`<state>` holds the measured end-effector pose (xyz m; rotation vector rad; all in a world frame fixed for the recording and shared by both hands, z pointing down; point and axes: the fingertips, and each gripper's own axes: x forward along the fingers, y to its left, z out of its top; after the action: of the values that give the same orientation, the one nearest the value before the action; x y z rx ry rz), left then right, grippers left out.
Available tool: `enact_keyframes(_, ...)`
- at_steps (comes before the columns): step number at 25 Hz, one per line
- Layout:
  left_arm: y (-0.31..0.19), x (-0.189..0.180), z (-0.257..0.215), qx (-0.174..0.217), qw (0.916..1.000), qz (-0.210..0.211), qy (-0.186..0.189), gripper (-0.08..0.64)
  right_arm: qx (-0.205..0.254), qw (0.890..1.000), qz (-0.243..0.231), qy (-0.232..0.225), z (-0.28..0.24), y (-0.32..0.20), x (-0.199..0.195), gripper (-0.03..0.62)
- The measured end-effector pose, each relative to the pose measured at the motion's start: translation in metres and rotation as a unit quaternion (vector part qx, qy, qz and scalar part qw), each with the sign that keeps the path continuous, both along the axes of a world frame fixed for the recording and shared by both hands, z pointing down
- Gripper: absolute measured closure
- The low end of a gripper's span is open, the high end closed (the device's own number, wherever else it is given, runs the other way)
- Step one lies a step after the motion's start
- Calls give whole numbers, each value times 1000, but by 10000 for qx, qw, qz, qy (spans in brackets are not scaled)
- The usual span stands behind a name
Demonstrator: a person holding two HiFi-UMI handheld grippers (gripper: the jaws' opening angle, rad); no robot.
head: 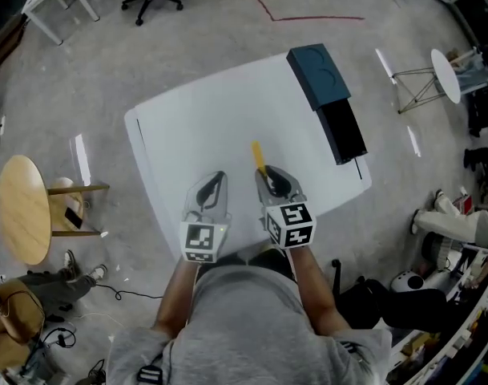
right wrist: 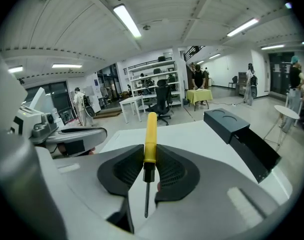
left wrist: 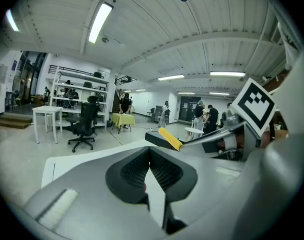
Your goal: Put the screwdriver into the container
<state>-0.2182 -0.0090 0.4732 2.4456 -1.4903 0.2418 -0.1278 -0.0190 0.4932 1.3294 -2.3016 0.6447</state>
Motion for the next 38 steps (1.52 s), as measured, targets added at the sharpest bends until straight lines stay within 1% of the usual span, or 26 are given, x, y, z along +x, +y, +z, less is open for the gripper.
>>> enact_keyframes(5, 2, 31, -6, 88, 9988, 483, 2, 548, 144, 9990, 413, -16, -10, 16, 27, 512)
enact_keyframes(10, 5, 60, -6, 115, 9956, 929, -15, 549, 196, 9963, 832, -29, -13, 30, 55, 512)
enact_keyframes(14, 9, 83, -5, 123, 9923, 1229, -32, 549, 252, 9933, 1124, -34, -14, 38, 78, 512)
enact_keyframes(18, 15, 98, -3, 111, 9894, 1446, -66, 549, 283, 9907, 1333, -50, -15, 44, 92, 512)
enact_keyframes(25, 16, 116, -2, 86, 9878, 1552, -126, 548, 289, 9892, 1432, -127, -15, 45, 109, 512)
enact_keyframes(32, 11, 125, -4, 74, 9898, 1412, -177, 548, 298, 9902, 1341, -270, -15, 40, 121, 512)
enact_keyframes(38, 1, 146, -7, 91, 9912, 1303, -222, 549, 324, 9908, 1279, -298, -18, 28, 145, 512)
